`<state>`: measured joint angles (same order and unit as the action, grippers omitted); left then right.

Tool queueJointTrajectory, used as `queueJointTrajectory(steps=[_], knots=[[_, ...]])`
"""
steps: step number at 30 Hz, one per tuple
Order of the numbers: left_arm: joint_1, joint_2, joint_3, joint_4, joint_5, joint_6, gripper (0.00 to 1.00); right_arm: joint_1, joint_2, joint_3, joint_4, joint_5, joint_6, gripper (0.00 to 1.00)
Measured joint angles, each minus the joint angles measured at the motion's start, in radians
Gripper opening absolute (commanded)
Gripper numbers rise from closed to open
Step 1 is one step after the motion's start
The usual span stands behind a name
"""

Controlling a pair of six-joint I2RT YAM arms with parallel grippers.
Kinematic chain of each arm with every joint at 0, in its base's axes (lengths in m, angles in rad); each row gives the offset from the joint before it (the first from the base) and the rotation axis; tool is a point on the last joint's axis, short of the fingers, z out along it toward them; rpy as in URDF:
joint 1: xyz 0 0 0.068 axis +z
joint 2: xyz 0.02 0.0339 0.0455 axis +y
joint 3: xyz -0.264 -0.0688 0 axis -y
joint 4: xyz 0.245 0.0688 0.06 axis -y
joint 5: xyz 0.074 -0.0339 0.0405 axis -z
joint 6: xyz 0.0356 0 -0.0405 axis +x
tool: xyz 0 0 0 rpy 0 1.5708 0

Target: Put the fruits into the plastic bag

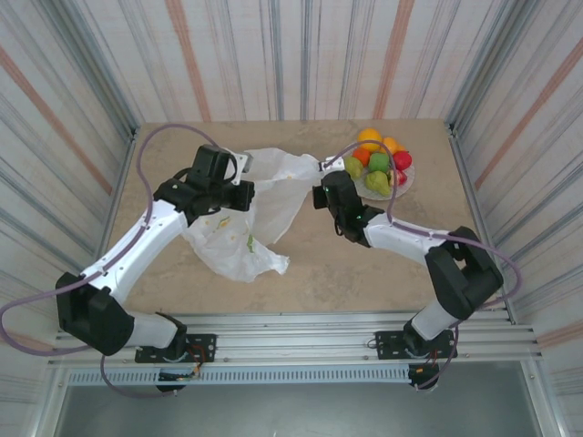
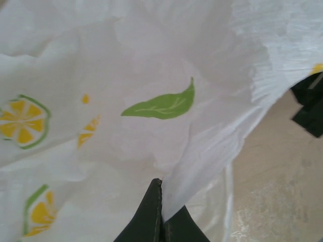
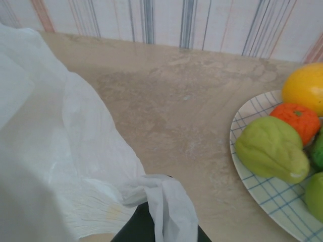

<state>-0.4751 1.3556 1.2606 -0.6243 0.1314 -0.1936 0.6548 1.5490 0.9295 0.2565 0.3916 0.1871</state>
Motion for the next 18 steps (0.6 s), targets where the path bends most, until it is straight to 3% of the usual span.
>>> queueJointTrajectory(steps=[7, 10, 13, 18], knots=[[0.0, 0.064, 0.138, -0.118, -0.096, 0.098, 0.0, 0.049, -0.107, 0.141, -0.266, -0.002, -0.006, 0.06], [0.0, 0.099, 0.196, -0.153, -0.1, 0.111, 0.0, 0.049, -0.103, 0.163, -0.341, -0.003, -0.006, 0.2], [0.0, 0.121, 0.233, -0.169, -0.08, 0.102, 0.0, 0.035, -0.083, 0.171, -0.425, -0.035, -0.01, 0.42], [0.006, 0.132, 0.243, -0.164, -0.021, 0.038, 0.0, 0.006, -0.08, 0.172, -0.518, -0.167, -0.021, 0.68]])
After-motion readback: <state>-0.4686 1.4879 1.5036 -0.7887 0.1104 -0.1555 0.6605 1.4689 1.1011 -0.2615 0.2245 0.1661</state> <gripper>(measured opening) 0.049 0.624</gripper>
